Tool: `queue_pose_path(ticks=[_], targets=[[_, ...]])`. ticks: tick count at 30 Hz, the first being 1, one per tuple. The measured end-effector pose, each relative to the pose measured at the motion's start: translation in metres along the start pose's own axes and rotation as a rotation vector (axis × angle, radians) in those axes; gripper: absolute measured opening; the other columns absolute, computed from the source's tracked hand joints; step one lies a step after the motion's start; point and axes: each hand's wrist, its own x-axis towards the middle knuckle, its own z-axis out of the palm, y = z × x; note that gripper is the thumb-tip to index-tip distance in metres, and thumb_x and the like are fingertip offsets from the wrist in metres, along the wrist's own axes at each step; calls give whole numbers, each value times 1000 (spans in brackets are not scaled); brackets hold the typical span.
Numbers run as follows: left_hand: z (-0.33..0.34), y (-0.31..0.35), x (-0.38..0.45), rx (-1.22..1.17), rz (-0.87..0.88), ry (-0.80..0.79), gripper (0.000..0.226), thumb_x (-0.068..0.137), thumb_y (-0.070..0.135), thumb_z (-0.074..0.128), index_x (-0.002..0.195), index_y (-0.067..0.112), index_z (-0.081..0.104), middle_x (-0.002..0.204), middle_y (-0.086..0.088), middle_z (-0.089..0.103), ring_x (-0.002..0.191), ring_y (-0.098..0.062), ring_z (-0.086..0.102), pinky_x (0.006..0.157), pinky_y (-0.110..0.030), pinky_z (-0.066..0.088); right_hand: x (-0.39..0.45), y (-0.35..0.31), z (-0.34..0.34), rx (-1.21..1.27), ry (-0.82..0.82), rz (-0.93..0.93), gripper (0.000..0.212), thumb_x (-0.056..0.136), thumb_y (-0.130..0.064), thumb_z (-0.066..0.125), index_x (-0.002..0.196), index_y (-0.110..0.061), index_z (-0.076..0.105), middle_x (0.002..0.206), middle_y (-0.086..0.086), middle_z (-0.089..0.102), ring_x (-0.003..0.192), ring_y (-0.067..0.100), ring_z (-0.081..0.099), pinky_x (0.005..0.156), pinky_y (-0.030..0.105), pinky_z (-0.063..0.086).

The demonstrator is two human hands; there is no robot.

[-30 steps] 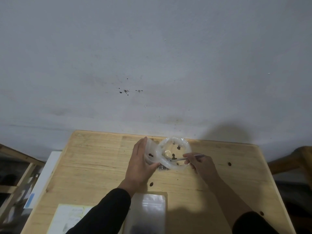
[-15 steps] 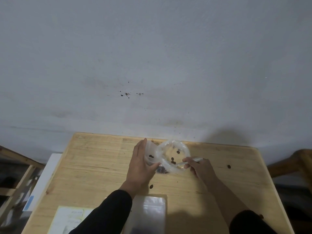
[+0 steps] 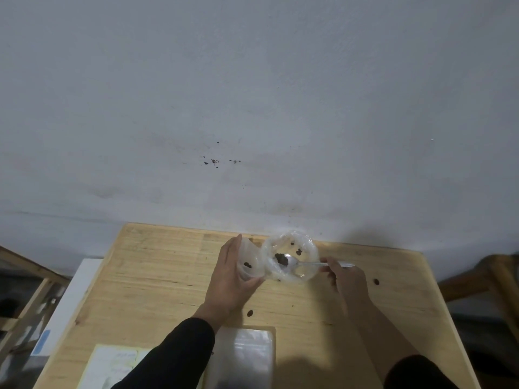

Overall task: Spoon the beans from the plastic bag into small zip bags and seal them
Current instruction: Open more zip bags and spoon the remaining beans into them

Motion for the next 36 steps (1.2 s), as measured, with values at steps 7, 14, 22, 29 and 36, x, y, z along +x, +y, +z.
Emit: queue_pose_path(ticks=[7, 14, 22, 29, 36], targets=[[-1, 4, -1, -33, 14, 14, 107, 65, 41, 82, 148, 23, 17, 147, 10, 23, 124, 8, 17, 105, -11, 16, -2, -25, -1, 52, 3, -70, 19, 89, -14, 58, 77, -9, 72, 64, 6, 64, 45, 10, 41, 38, 16, 32], [-2, 6, 0, -71, 35, 13, 108, 63, 34, 85, 148, 22, 19, 142, 12, 26, 124, 11, 17, 96, 5, 10, -33, -59, 19, -218, -171, -409, 22, 88, -7, 56, 75, -5, 73, 52, -15, 62, 46, 1, 51, 46, 10, 36], [0, 3, 1, -64, 14, 22, 105, 62, 33, 86, 145, 20, 23, 132, 16, 27, 118, 12, 20, 88, 11, 12, -38, -49, 21, -275, 106, -545, 27, 89, -15, 58, 66, -14, 70, 74, -14, 69, 75, -14, 59, 69, 3, 39], [4, 4, 0, -31, -20, 24, 105, 65, 43, 81, 146, 23, 19, 143, 10, 27, 121, 10, 15, 103, -12, 14, -20, -13, 25, -351, 164, -426, 23, 91, -19, 58, 76, -8, 73, 61, -14, 62, 64, -19, 54, 62, -2, 34], [5, 4, 6, 30, -9, 11, 102, 66, 43, 81, 146, 23, 21, 144, 8, 30, 120, 9, 17, 101, -9, 16, -8, 1, 34, -370, 95, -389, 28, 90, -21, 59, 68, -11, 72, 53, -17, 56, 61, -16, 54, 61, 0, 35]])
